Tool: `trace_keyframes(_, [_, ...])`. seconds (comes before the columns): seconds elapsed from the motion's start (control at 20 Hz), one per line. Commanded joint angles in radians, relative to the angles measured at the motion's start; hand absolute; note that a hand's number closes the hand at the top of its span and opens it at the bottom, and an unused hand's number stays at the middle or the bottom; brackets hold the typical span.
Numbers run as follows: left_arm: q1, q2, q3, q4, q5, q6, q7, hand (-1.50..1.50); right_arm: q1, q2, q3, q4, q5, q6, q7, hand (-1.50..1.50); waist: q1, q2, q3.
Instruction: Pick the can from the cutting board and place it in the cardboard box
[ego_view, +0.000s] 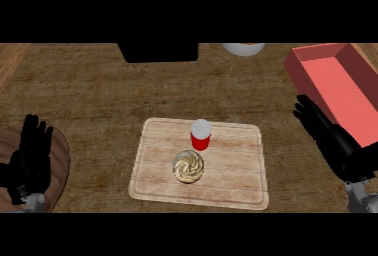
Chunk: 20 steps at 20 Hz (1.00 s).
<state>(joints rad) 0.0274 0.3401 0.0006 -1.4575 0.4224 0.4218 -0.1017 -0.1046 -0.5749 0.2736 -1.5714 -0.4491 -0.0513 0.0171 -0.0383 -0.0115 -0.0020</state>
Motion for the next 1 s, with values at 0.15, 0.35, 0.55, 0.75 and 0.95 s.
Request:
trace_keyframes(0.15, [-0.08, 0.023, -0.113, -0.099, -0.057, -0.062, 0.077, 0.0, -0.256, 0.085, -0.176, 0.251, -0.076, 0.009, -0.044, 1.5, 0.07, 0.021, 0.005])
trace_keyframes(0.35, [-0.162, 0.03, -0.168, -0.143, -0.034, -0.117, 0.16, 0.0, -0.286, -0.051, -0.043, 0.331, 0.239, -0.063, -0.056, 1.5, 0.086, 0.028, 0.004])
trace_keyframes(0.55, [-0.182, 0.025, -0.171, -0.166, -0.048, -0.086, 0.231, 0.0, -0.362, 0.106, -0.071, 0.524, 0.286, -0.107, -0.336, -1.5, 0.072, 0.02, 0.005])
trace_keyframes(0.75, [-0.134, -0.008, -0.178, -0.127, -0.059, -0.112, 0.168, 0.0, -0.459, 0.032, -0.036, 0.53, 0.319, 0.055, -0.345, -1.5, 0.06, 0.015, 0.002])
trace_keyframes(0.95, [-0.145, 0.046, -0.13, -0.132, -0.035, -0.143, 0.189, 0.0, -0.545, -0.113, 0.057, 0.47, 0.402, 0.205, -0.202, -1.5, 0.061, 0.01, 0.0])
